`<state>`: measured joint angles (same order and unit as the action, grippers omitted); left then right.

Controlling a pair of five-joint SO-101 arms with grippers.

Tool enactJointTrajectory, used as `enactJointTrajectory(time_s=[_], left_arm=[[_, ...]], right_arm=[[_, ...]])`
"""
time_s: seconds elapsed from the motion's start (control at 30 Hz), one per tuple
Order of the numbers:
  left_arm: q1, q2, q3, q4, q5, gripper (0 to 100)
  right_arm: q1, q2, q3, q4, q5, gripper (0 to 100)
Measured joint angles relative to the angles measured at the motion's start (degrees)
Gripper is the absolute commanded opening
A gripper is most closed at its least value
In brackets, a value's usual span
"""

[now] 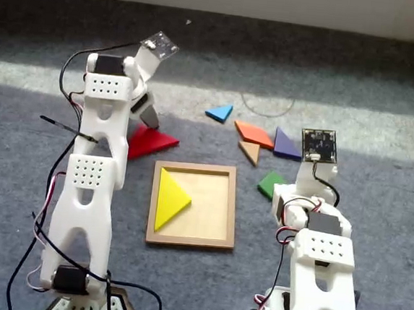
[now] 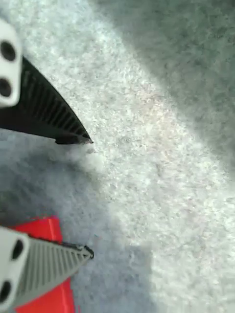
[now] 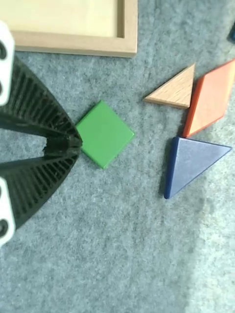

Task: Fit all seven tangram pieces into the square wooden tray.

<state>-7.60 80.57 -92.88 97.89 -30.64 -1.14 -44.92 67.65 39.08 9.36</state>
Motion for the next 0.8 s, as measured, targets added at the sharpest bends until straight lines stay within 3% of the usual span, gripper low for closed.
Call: enactJointTrajectory(time_s=[0.17,0.6,0.67,0.8], left_arm=[[-2.6,-1.1,0.1,2.3,-0.5,15],[-5.4,-1.1,0.1,2.6,-1.0,17],[-5.2,-1.1,0.1,2.6,-1.0,19],[-4.6,-3.6,0.2,2.6,-1.0,34]], right_arm=[[0.0,0.0,0.0,0.0,0.0,1.1],[0.0,0.0,0.0,0.0,0.0,1.1],[0.0,0.0,0.0,0.0,0.0,1.1],[0.0,0.0,0.0,0.0,0.0,1.1]])
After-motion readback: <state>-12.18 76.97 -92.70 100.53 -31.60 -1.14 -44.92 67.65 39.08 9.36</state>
